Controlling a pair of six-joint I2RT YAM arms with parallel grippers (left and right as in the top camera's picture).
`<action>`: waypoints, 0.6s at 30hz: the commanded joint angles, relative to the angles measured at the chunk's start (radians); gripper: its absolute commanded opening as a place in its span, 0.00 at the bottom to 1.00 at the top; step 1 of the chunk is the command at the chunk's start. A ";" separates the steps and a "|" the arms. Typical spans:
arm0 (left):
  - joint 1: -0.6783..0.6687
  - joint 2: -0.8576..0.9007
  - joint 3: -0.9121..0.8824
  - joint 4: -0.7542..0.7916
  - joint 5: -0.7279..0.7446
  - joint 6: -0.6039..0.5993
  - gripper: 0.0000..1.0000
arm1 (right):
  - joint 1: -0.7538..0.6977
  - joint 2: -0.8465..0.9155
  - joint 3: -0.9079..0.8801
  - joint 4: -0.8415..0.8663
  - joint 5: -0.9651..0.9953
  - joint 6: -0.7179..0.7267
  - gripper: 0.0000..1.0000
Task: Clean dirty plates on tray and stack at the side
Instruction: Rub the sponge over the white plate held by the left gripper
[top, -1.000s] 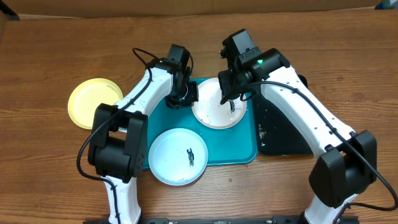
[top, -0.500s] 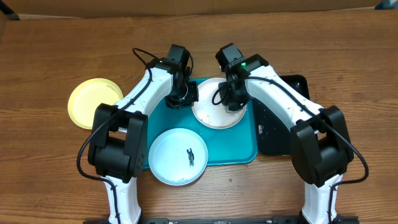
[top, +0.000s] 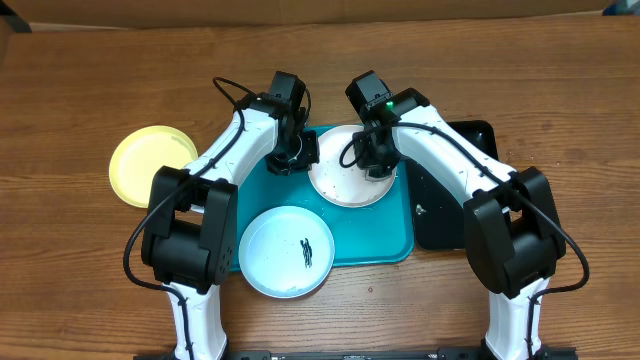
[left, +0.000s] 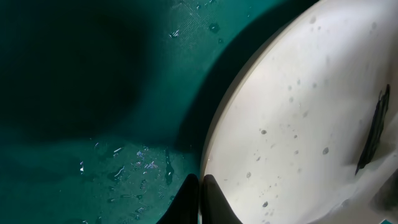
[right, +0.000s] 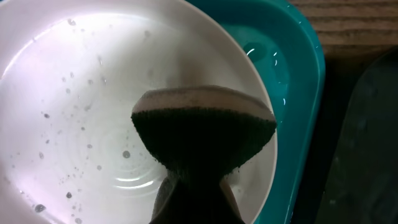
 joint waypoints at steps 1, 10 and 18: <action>-0.002 0.015 -0.005 0.001 0.007 -0.013 0.04 | -0.018 0.003 -0.007 0.008 0.026 0.008 0.04; -0.002 0.015 -0.005 0.002 0.007 -0.013 0.04 | -0.033 0.003 -0.063 0.070 0.021 0.005 0.04; -0.002 0.015 -0.005 0.002 0.008 -0.013 0.04 | -0.034 0.003 -0.126 0.127 0.021 0.005 0.04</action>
